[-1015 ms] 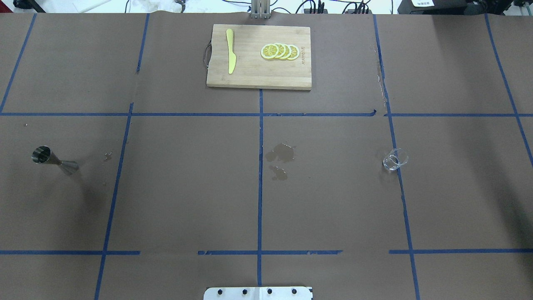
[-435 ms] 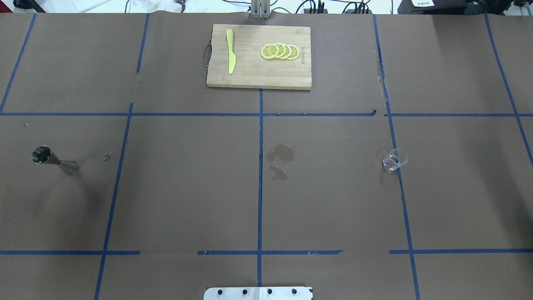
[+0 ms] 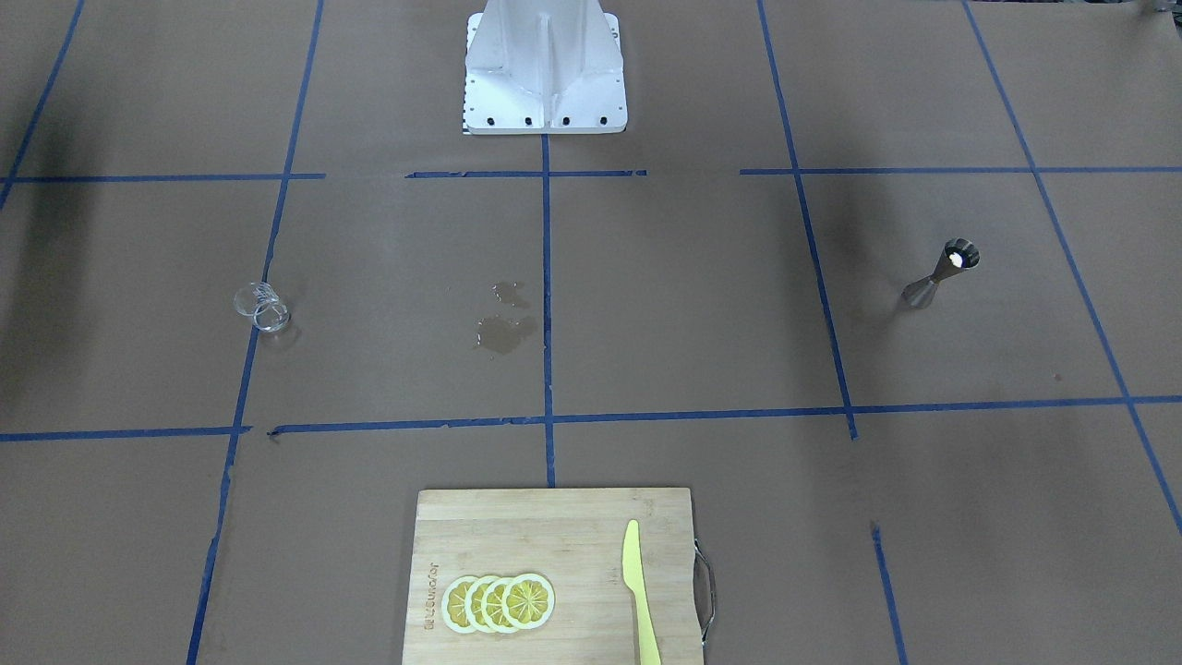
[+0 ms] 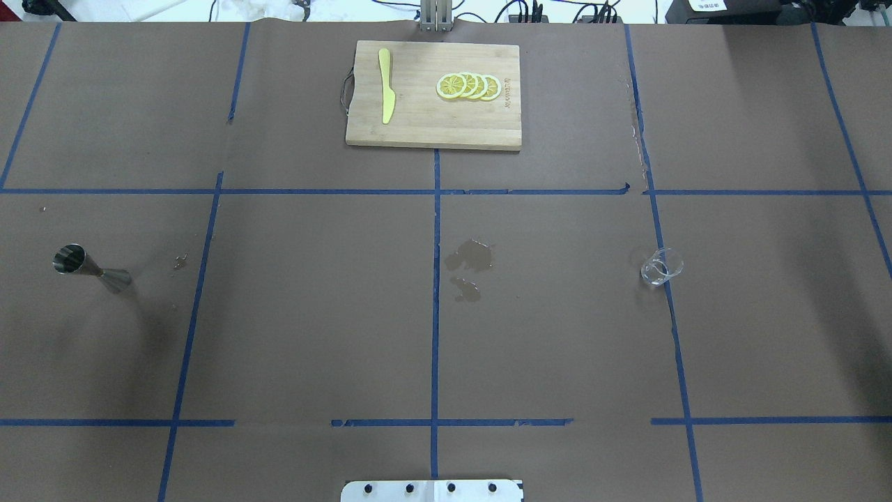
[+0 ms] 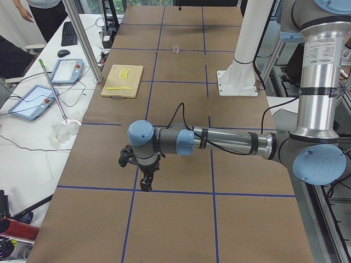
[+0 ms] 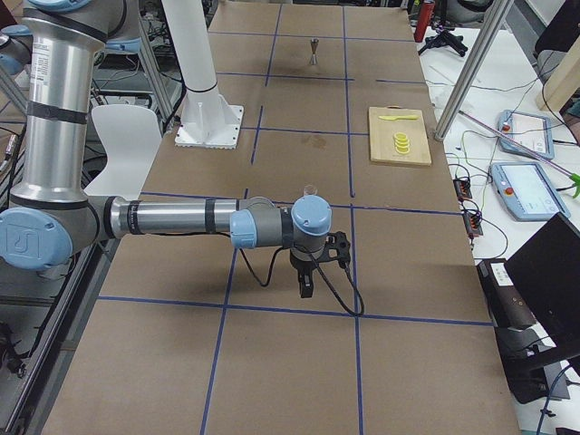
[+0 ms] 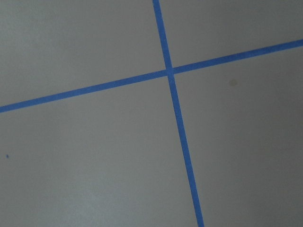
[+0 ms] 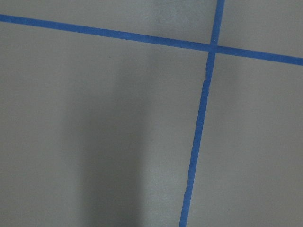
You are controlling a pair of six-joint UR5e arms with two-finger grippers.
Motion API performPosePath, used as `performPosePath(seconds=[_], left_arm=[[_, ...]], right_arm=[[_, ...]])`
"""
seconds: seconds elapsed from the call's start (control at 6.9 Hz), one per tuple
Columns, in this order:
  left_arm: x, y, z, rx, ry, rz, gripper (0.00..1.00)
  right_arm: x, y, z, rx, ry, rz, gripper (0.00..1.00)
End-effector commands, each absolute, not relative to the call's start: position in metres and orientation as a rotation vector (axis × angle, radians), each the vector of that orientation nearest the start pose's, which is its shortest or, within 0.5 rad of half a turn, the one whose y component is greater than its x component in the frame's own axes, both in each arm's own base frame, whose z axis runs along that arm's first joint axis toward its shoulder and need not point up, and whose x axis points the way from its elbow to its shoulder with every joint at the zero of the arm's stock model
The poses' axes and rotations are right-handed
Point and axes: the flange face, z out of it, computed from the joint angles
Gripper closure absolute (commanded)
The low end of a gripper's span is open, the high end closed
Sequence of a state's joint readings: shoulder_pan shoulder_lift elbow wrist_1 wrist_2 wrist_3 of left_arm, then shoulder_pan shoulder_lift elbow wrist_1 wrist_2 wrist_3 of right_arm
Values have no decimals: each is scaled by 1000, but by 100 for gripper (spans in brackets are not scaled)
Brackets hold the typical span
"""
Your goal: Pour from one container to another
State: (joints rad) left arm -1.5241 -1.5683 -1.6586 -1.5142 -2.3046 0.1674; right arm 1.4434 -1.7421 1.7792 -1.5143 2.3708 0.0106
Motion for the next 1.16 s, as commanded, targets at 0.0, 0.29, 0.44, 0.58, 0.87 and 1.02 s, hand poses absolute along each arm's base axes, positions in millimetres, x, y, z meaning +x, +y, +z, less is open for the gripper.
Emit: performPosePath(seconds=[0.0,0.29,0.44,0.58,0.87,1.02], left_arm=[[-41,-500,622,91,754,220,0],[-44,-494,611,112,752,221,0],[-44,-494,610,116,752,225,0],[-44,-495,610,117,752,224,0],[-44,-496,609,116,749,220,0],[-44,-501,604,128,744,225,0]], right_arm=[[8,-424,634,14,-821,-139,0],[11,-423,635,10,-820,-126,0],[10,-426,637,9,-822,-125,0],[10,-426,634,16,-821,-130,0],[11,-424,636,13,-822,-129,0],[10,-424,637,9,-820,-127,0]])
